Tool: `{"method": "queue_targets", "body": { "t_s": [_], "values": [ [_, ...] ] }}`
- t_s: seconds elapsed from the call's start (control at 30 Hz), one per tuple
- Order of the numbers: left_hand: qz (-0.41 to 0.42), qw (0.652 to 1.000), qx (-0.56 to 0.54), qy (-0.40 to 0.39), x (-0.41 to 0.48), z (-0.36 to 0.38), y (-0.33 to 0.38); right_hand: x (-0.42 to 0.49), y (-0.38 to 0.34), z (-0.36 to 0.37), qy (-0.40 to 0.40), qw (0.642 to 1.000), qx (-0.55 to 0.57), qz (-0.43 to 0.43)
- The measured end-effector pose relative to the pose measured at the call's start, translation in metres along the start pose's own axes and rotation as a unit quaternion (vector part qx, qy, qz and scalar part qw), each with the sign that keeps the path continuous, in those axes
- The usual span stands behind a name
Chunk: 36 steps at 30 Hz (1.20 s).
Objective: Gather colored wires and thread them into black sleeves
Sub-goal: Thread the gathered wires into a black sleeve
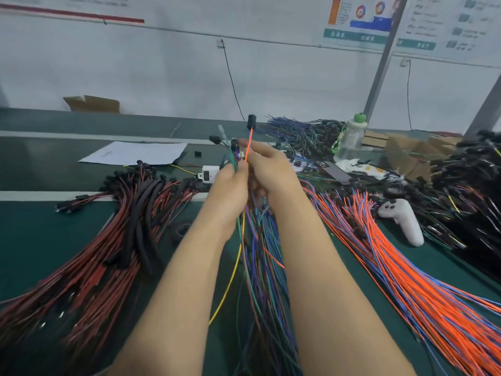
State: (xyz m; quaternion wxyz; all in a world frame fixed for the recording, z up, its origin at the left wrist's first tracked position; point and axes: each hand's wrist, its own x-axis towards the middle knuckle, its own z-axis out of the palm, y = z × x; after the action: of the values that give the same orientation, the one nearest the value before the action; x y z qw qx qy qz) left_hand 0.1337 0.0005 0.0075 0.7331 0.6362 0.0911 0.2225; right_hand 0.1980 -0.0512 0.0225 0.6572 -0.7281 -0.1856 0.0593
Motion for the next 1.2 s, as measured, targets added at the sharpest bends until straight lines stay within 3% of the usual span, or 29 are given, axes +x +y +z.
{"method": "queue_targets", "body": {
  "t_s": [0.13,0.2,0.27,0.33,0.4,0.43,0.5,0.57,0.67,0.83,0.93,1.07,1.2],
  "values": [
    [-0.013,0.988,-0.155,-0.021,0.009,-0.017,0.024,-0.015,-0.016,0.004,-0.081,0.976,0.188,0.076],
    [-0.004,0.977,-0.212,0.017,0.021,-0.031,0.037,-0.028,-0.015,0.002,-0.165,0.961,0.185,0.121],
    [0.009,0.981,-0.187,0.040,0.029,-0.037,0.043,-0.050,-0.005,0.006,-0.315,0.929,0.148,0.124],
    [0.019,0.999,-0.034,0.035,0.031,-0.034,0.042,-0.068,0.003,0.016,-0.376,0.900,0.186,0.121],
    [0.026,0.989,0.147,-0.012,0.028,-0.032,0.041,-0.072,0.006,0.024,-0.324,0.917,0.207,0.109],
    [0.021,0.982,0.182,-0.044,0.027,-0.032,0.042,-0.068,0.008,0.025,-0.274,0.933,0.213,0.092],
    [0.003,0.980,0.170,-0.106,0.023,-0.030,0.043,-0.056,0.004,0.019,-0.173,0.943,0.277,0.060],
    [-0.019,0.977,0.125,-0.172,0.012,-0.022,0.035,-0.041,-0.003,0.006,-0.084,0.919,0.383,0.037],
    [-0.066,0.955,0.100,-0.270,-0.007,-0.005,0.011,-0.022,-0.010,-0.018,0.027,0.891,0.453,-0.003],
    [-0.088,0.931,0.155,-0.319,-0.010,-0.017,-0.016,-0.009,0.008,-0.066,0.097,0.844,0.525,-0.044],
    [-0.073,0.932,0.183,-0.304,-0.007,-0.018,-0.022,-0.013,0.024,-0.076,0.092,0.815,0.570,-0.053],
    [-0.081,0.940,0.162,-0.289,0.000,-0.006,-0.028,-0.023,0.041,-0.055,0.020,0.839,0.543,0.016],
    [-0.140,0.935,0.118,-0.303,0.001,-0.019,-0.039,-0.021,0.045,-0.063,0.072,0.834,0.547,0.005]
  ]
}}
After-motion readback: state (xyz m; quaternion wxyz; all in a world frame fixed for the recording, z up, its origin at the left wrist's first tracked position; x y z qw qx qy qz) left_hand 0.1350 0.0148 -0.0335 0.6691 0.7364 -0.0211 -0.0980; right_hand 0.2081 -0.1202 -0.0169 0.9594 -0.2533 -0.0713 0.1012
